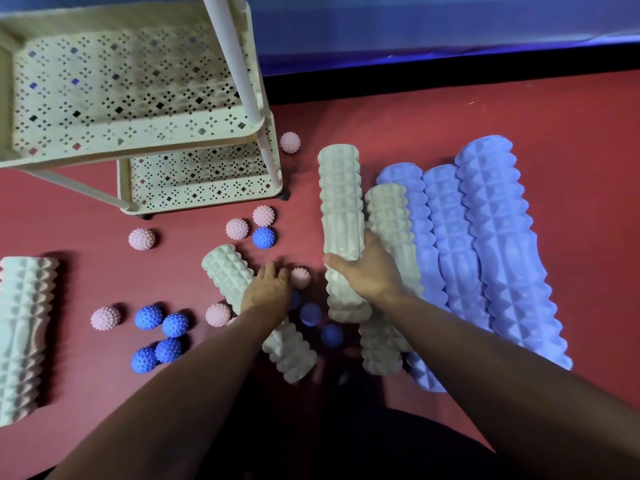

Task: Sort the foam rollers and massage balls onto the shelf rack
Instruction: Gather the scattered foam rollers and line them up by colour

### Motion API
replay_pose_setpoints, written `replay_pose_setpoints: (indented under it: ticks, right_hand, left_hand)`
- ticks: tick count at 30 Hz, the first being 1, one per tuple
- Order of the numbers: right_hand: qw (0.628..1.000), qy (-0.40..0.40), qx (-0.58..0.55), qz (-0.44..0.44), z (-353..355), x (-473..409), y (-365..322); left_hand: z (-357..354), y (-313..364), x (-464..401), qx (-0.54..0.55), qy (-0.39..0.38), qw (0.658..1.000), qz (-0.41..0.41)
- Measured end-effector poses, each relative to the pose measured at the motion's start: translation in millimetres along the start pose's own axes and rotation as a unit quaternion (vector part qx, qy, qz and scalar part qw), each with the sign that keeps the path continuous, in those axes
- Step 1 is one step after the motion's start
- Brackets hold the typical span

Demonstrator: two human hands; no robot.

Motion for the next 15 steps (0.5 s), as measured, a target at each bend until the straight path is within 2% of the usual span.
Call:
replay_pose_setpoints:
  ticks: [2, 3, 4, 5, 6, 7, 8, 9, 11, 14, 15]
  right_hand:
    - [1.000, -0.016, 0.002, -0.006, -11.9, -1.9, 3.1]
    - [1.000, -0.022, 0.006, -0.006, -17.2, -2.9, 4.6]
    - [1.000, -0.028, 0.012, -0.007, -21.0, -3.2, 5.7]
    - [0.999, -0.032, 0.014, -0.006, -24.2, -4.2, 6.7]
    - [0.999, -0.036, 0.011, -0.004, -26.8, -4.9, 7.3]
    - [0.999, -0.038, 0.000, 0.000, -27.9, -5.1, 6.8]
    - [0.999, -0.040, -0.014, 0.003, -28.4, -5.2, 6.0]
    - [0.999, -0.042, -0.028, 0.003, -29.7, -6.2, 6.6]
    - [0.998, -0.051, -0.034, 0.010, -30.0, -6.9, 7.4]
    - [0.996, -0.084, -0.021, 0.009, -28.9, -7.7, 15.0]
    - [0.996, -0.091, -0.007, 0.006, -28.1, -8.0, 17.8]
  left_hand:
    - [4.8, -5.8, -3.4, 0.081, 0.040, 0.996, 0.013]
    - [8.3, -7.4, -4.2, 0.169, 0.075, 0.982, 0.041]
    - [16.8, -4.5, -2.7, 0.269, 0.112, 0.954, 0.077]
    - [22.4, -0.7, -2.1, 0.381, 0.124, 0.909, 0.115]
    - [27.6, 9.1, -0.1, 0.501, 0.104, 0.847, 0.144]
    - [31.2, 23.6, 1.4, 0.610, 0.062, 0.774, 0.156]
    - [34.0, 38.3, 3.0, 0.677, 0.017, 0.720, 0.154]
    - [34.9, 50.3, 4.1, 0.699, -0.022, 0.698, 0.153]
    - [31.3, 66.8, 6.6, 0.698, -0.063, 0.693, 0.169]
    - [18.9, 78.3, 4.7, 0.740, -0.067, 0.634, 0.213]
    - [12.6, 77.8, 1.1, 0.746, -0.059, 0.624, 0.225]
Point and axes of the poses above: each hand's wrist, its own x-axis away from the middle knuckle, its own z-axis out of the back of the hand, y = z × x, the point moved 4 cm from there along -x, towards the middle knuckle, and after that the axes turned 13 degrees about x, right-handed, at the moved point
